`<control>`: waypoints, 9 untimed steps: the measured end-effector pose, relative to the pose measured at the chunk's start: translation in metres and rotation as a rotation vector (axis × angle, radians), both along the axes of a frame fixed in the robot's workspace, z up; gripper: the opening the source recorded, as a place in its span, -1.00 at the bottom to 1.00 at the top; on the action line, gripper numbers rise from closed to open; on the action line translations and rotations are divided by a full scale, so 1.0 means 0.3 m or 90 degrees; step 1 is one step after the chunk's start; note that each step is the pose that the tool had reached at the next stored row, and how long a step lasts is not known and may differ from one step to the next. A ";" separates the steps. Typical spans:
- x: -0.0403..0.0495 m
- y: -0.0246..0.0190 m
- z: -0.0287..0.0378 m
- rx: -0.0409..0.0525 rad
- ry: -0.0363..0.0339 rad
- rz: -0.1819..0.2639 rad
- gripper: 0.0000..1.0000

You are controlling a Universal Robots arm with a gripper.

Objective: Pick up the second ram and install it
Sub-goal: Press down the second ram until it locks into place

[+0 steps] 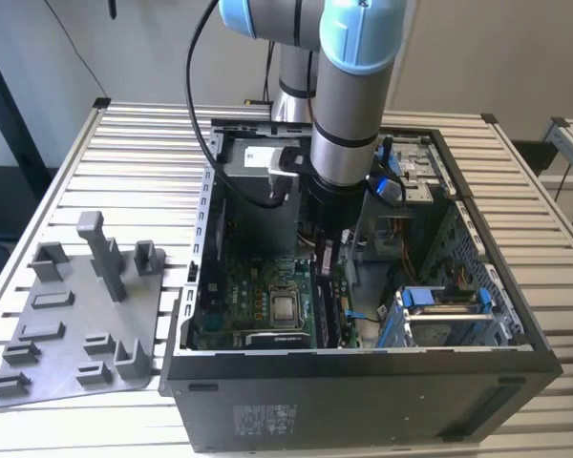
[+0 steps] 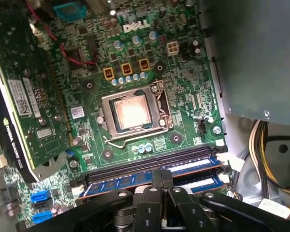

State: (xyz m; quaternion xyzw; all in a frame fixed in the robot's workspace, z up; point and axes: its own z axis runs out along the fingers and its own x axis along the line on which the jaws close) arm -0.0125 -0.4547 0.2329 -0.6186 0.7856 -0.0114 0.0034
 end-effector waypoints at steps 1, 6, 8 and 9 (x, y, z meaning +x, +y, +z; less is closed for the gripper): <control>0.000 0.000 0.000 -0.0001 0.0000 0.011 -0.79; 0.000 0.000 -0.001 -0.0005 0.0018 0.061 -0.79; 0.001 0.000 -0.001 -0.0003 0.0050 0.070 -0.79; 0.003 -0.001 -0.001 0.0000 0.0077 0.072 -0.79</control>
